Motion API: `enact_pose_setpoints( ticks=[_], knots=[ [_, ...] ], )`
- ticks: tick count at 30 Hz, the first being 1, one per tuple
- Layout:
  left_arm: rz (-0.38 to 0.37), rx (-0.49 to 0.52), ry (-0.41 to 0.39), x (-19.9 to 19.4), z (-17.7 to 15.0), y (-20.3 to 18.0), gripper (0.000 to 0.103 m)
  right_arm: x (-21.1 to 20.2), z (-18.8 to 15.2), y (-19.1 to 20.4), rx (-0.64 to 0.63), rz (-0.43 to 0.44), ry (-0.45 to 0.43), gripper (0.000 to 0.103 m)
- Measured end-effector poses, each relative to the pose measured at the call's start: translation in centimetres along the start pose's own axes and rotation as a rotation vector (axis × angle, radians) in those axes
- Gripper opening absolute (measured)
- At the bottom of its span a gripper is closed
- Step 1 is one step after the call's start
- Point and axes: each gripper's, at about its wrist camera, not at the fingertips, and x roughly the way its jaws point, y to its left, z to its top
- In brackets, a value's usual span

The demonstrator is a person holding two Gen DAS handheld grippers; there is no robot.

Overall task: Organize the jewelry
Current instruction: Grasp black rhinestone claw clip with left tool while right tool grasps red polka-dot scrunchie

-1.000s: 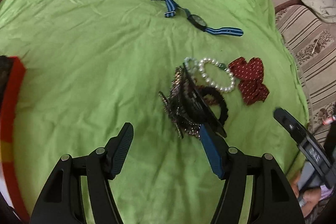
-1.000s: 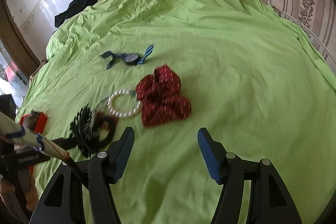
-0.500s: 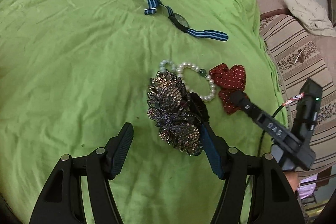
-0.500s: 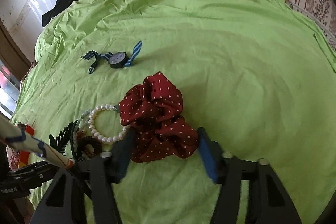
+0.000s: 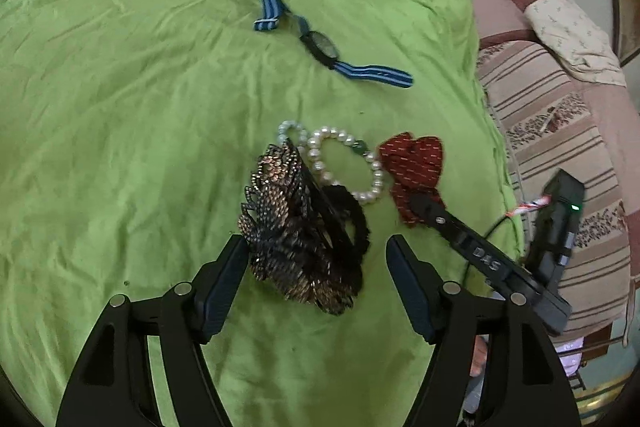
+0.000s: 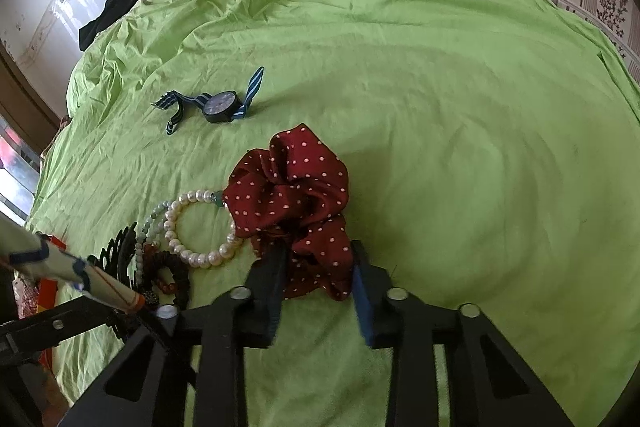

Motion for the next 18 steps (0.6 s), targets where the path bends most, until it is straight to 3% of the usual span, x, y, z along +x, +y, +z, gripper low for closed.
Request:
enact_pose_setpoints(
  ticks=[1,4,8,18],
  knots=[
    [0.007,-0.008,0.007,0.3,0.0,0.2,0.070,0.0,0.0,0.0,0.002,0.006,0.003,0.021],
    [0.009,-0.030,0.017,0.4,0.0,0.8,0.050,-0.7,-0.2,0.1,0.001,0.021,0.002,0.015],
    [0.023,-0.018,-0.008,-1.4,-0.4,0.2,0.050,-2.4,-0.8,0.7,-0.009,0.030,-0.017,0.013],
    [0.097,0.046,-0.144,-11.0,-3.9,-1.5,0.050,-8.5,-3.1,2.3,-0.027,0.059,-0.073,0.012]
  ],
)
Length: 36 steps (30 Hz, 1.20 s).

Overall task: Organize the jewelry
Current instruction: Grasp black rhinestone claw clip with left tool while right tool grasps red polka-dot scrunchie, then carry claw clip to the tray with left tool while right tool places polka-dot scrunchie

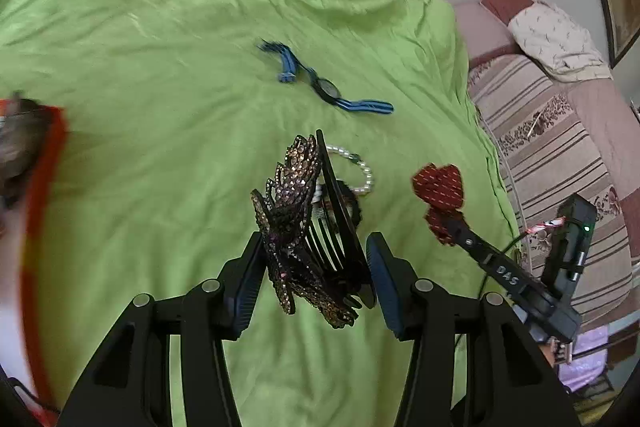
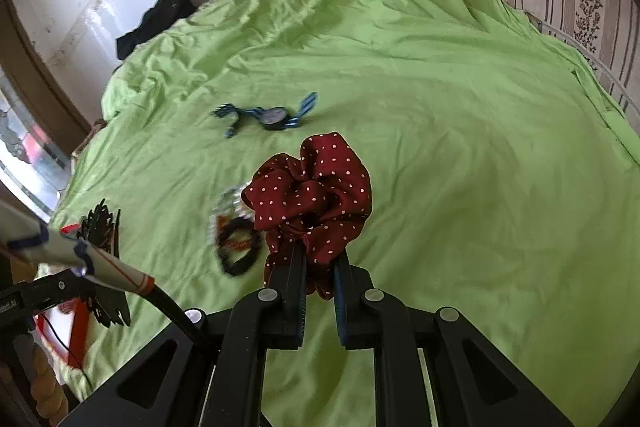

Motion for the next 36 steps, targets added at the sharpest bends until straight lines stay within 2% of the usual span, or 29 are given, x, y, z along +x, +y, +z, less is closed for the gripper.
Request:
enact_pose_setpoints(
  ticks=[5,11,23,29,36],
  knots=[
    [0.060,-0.072,-0.057,-4.5,-2.1,3.5,0.050,-2.2,-1.5,2.4,-0.022,0.038,0.009,0.013],
    [0.120,-0.229,-0.129,-10.0,-5.0,10.1,0.050,-3.7,-3.5,7.1,-0.104,0.090,0.030,0.013],
    [0.250,-0.413,-0.291,-19.5,-7.6,20.9,0.050,-2.8,-7.6,19.5,-0.327,0.202,0.126,0.013],
    [0.332,-0.455,-0.281,-21.2,-7.5,25.6,0.050,-1.3,-9.2,27.1,-0.458,0.279,0.195,0.013],
    [0.426,-0.422,-0.198,-20.6,-5.8,29.6,0.050,1.2,-12.5,35.6,-0.615,0.360,0.258,0.013]
  ],
)
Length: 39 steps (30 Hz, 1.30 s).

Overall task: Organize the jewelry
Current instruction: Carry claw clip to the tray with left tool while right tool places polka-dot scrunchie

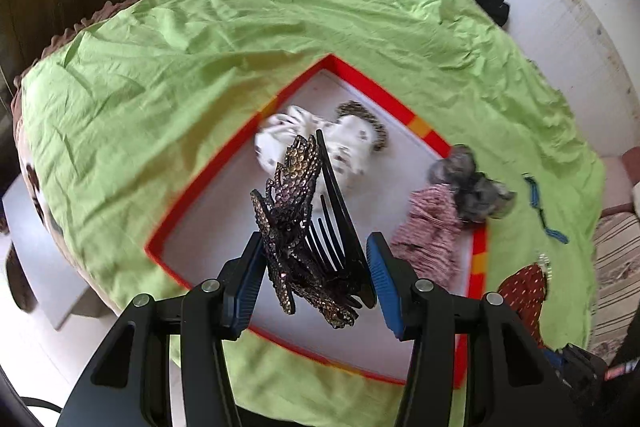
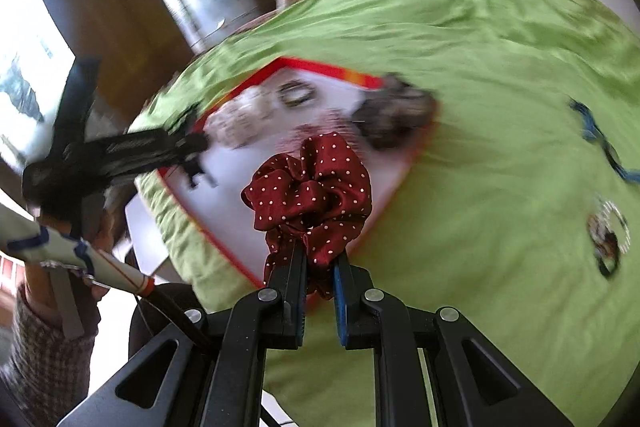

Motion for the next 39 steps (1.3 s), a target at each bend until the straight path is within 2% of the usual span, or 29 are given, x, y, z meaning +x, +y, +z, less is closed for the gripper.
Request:
enact_pose_setpoints(
  ticks=[4,10,19,24,27,29,35,39],
  knots=[
    [0.035,0.005,0.019,1.1,1.1,1.1,0.050,3.3,0.7,2.8,-0.067,0.017,0.041,0.013],
    [0.043,0.029,0.028,2.2,1.8,1.5,0.050,6.6,1.3,4.1,-0.063,0.042,0.092,0.013],
    [0.033,-0.004,0.028,2.6,2.1,2.3,0.051,8.6,1.5,5.3,-0.043,0.102,0.131,0.013],
    [0.025,-0.013,0.020,1.9,1.9,2.2,0.052,8.3,1.6,5.7,-0.047,0.105,0.117,0.019],
    [0.019,-0.013,-0.007,0.4,1.7,1.7,0.053,7.6,1.5,5.6,-0.042,0.098,0.100,0.033],
    [0.014,-0.017,-0.037,-0.9,1.6,1.3,0.058,6.8,1.5,5.6,-0.041,0.101,0.082,0.039],
    [0.003,-0.026,-0.113,-4.6,0.9,0.2,0.065,3.8,0.6,5.4,-0.080,0.069,0.027,0.045],
    [0.024,-0.005,-0.134,-6.0,-0.3,-1.1,0.066,2.1,-0.6,4.0,-0.058,0.058,0.011,0.045]
  ],
)
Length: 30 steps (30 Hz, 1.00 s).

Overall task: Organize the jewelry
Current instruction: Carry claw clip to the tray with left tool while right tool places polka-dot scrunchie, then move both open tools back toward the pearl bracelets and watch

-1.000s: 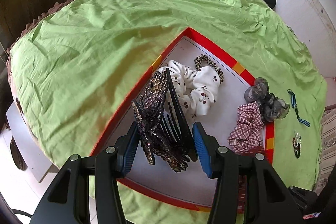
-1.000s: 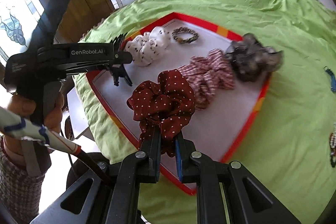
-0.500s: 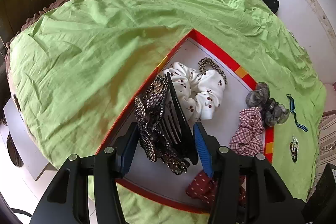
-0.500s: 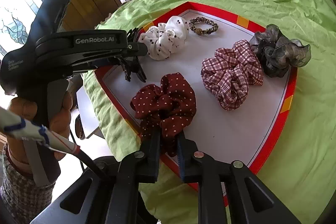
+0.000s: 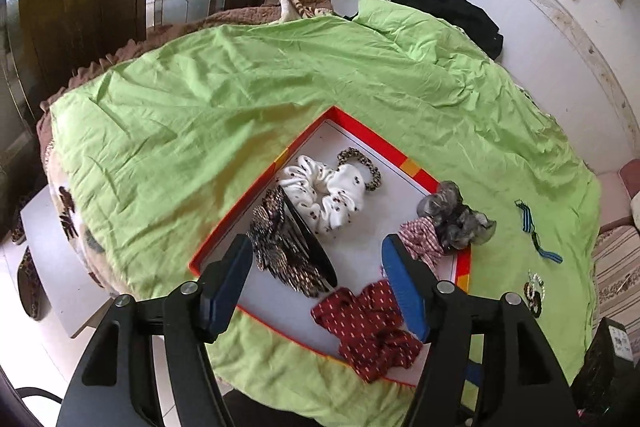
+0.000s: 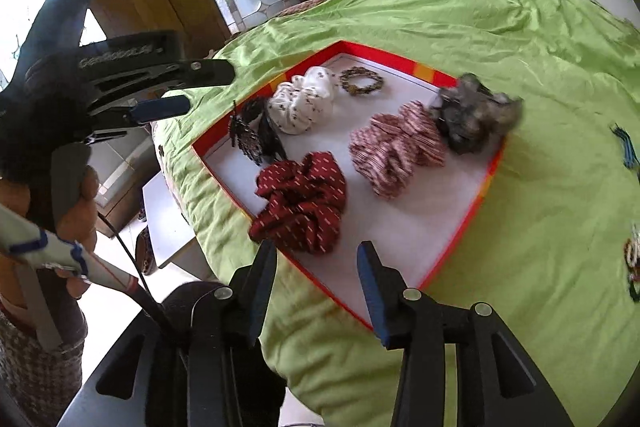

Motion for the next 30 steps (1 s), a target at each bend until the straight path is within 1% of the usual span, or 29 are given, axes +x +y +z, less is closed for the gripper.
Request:
enact_pose_setpoints(
  ticks=[5,9,13,18,22,30],
  knots=[
    [0.010,0.045,0.006,-1.1,-1.5,-2.0,0.066,-2.6,-2.5,-3.0,0.059,-0.025,-0.018,0.045],
    [0.004,0.093,0.018,-1.3,-2.7,-4.4,0.066,-4.7,-4.8,-6.3,0.134,-0.063,-0.026,0.045],
    [-0.015,0.140,0.035,-1.4,-3.7,-7.1,0.066,-7.2,-7.8,-10.4,0.234,-0.109,-0.046,0.045],
    [-0.049,0.235,0.061,-1.2,-5.5,-11.5,0.067,-10.2,-11.1,-15.1,0.343,-0.175,-0.077,0.046],
    [-0.080,0.321,0.097,-0.5,-7.4,-15.5,0.068,-12.6,-14.2,-19.3,0.455,-0.229,-0.107,0.046],
    [-0.134,0.485,0.189,2.4,-11.6,-23.3,0.069,-15.7,-17.9,-25.2,0.607,-0.287,-0.171,0.046]
  ],
)
